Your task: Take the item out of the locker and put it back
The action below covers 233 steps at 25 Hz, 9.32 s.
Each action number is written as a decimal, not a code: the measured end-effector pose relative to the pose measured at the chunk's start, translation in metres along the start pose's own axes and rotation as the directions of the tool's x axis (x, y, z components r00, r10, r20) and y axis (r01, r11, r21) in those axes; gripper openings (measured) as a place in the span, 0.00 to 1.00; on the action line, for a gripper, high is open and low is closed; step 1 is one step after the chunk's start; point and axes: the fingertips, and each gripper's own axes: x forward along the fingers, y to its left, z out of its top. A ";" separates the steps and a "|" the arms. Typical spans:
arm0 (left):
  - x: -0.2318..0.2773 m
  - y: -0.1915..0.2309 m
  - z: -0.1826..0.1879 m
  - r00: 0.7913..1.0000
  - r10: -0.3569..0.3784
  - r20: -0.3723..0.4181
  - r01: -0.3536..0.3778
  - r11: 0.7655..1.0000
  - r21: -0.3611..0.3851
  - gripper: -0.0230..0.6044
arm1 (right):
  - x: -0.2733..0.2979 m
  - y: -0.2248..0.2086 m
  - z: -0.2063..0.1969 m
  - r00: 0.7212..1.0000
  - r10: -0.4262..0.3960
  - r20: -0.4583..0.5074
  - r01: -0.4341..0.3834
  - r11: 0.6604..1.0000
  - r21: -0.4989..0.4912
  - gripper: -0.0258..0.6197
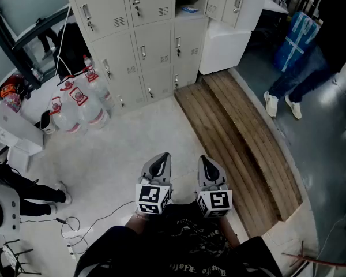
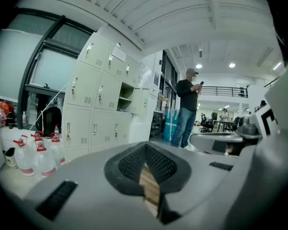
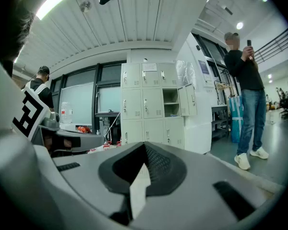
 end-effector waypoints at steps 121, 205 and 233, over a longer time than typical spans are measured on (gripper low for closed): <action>0.677 0.344 0.183 0.994 0.102 -0.034 -0.102 0.995 0.011 0.05 | 0.869 -0.378 0.244 0.998 0.030 -0.064 -0.042 0.980 -0.194 0.27; 0.685 0.348 0.175 0.991 0.124 -0.041 -0.126 0.991 -0.046 0.05 | 0.812 -0.379 0.217 0.984 -0.046 -0.170 -0.020 0.931 -0.365 0.08; 0.706 0.336 0.182 0.998 0.050 -0.028 -0.051 0.998 -0.034 0.05 | 0.772 -0.368 0.214 0.978 -0.030 -0.205 -0.050 0.925 -0.377 0.08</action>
